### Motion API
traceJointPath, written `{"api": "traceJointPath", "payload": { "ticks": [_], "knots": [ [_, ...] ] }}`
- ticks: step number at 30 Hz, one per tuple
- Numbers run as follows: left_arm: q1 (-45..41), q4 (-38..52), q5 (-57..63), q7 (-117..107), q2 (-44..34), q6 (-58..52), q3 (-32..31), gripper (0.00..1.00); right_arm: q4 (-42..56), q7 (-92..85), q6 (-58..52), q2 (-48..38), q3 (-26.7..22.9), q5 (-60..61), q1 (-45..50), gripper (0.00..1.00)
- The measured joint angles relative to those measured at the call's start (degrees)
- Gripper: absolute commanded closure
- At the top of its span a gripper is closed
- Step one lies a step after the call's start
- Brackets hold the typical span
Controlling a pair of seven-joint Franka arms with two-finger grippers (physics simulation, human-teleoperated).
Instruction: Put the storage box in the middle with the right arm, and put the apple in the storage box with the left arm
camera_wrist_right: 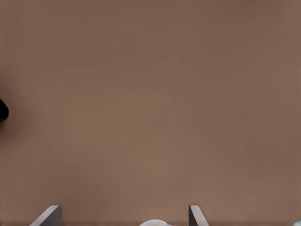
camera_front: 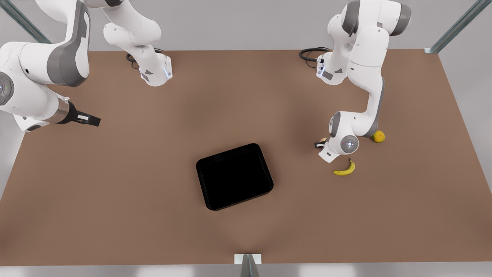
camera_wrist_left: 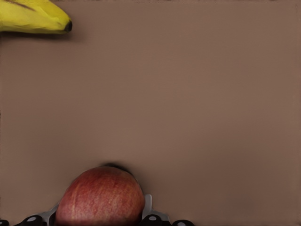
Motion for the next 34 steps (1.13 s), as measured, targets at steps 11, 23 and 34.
{"api": "traceJointPath", "payload": {
  "ticks": [11, 23, 34],
  "knots": [
    [-8.12, 55.42, -1.13, -9.11, 18.99, -16.38, -7.52, 0.36, -0.66, 0.22, 0.04, 0.4, 0.15, 0.26, 0.03, 0.0],
    [-5.74, 60.29, -2.06, -25.83, 14.9, -17.42, -10.89, 0.0, -1.42, 0.33, 0.07, 0.55, 0.15, 1.04, 0.04, 0.0],
    [10.33, 46.27, 7.45, -13.78, -16.59, -48.54, -5.82, 0.0, -1.54, 0.38, -0.45, -0.83, 1.06, 1.23, -0.45, 0.0]
  ]
}}
